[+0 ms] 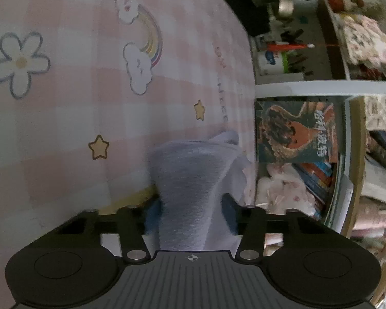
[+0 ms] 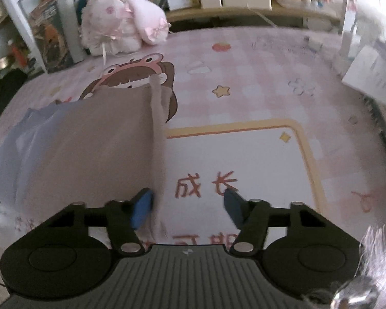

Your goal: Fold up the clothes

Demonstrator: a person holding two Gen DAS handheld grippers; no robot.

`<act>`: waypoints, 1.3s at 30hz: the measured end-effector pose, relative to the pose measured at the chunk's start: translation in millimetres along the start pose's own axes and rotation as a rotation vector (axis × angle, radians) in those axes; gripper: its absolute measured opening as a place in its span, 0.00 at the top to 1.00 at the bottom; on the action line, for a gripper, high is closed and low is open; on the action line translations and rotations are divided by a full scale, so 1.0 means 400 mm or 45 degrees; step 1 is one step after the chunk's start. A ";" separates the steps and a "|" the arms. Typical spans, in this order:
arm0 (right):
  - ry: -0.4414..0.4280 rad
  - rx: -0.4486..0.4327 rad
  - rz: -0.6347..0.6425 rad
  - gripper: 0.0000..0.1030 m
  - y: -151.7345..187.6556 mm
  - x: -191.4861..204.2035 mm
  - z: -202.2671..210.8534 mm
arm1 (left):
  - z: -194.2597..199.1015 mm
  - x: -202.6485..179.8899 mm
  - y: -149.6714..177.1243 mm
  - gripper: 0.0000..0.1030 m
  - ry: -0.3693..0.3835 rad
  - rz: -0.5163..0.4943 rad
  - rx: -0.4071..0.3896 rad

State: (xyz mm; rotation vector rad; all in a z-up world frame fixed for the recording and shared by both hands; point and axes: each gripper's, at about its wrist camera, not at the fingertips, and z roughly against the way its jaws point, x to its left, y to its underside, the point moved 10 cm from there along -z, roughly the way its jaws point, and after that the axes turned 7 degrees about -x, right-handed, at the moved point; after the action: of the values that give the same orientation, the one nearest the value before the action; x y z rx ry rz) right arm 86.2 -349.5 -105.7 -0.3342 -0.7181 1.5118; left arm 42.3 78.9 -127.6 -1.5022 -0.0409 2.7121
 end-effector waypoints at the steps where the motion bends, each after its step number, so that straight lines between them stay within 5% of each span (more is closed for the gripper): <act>1: -0.015 0.014 -0.017 0.64 0.000 0.006 -0.009 | -0.005 0.006 -0.001 0.72 -0.007 0.013 0.008; 4: -0.038 0.033 -0.016 0.80 0.002 0.028 -0.028 | -0.013 -0.008 0.000 0.88 -0.017 -0.079 0.025; 8: -0.016 0.030 0.043 0.87 0.004 0.050 -0.037 | 0.035 -0.144 0.047 0.90 0.147 -0.627 -0.003; 11: 0.013 0.027 0.066 0.88 0.005 0.054 -0.042 | 0.049 -0.192 0.090 0.88 0.203 -0.920 0.012; 13: 0.023 0.028 0.062 0.88 0.005 0.053 -0.044 | 0.028 -0.161 0.078 0.88 0.144 -0.872 0.039; 17: 0.037 0.032 0.071 0.88 0.005 0.054 -0.047 | -0.014 -0.066 0.024 0.76 0.074 -0.504 0.105; 19: 0.044 0.033 0.081 0.88 0.004 0.056 -0.048 | -0.026 -0.044 0.014 0.72 0.057 -0.444 0.111; 25: 0.057 0.036 0.108 0.88 0.006 0.058 -0.049 | -0.060 -0.047 0.011 0.69 0.069 -0.372 0.088; 29: 0.058 0.033 0.121 0.88 0.008 0.059 -0.050 | -0.077 -0.051 0.004 0.86 0.067 -0.350 0.066; 32: 0.050 0.035 0.126 0.87 0.006 0.058 -0.050 | -0.077 -0.048 -0.004 0.88 0.059 -0.371 0.058; 35: 0.056 0.027 0.148 0.74 -0.010 0.056 -0.047 | -0.067 -0.049 -0.021 0.88 0.047 -0.414 0.035; 39: 0.045 -0.014 0.177 0.71 -0.065 0.059 -0.056 | -0.058 -0.047 -0.057 0.88 0.035 -0.430 0.015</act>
State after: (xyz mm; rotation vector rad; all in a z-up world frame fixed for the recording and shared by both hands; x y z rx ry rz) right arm 118.2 -323.1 -101.5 -0.4256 -0.6867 1.6293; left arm 72.4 100.6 -123.1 -1.3838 -0.2530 2.4208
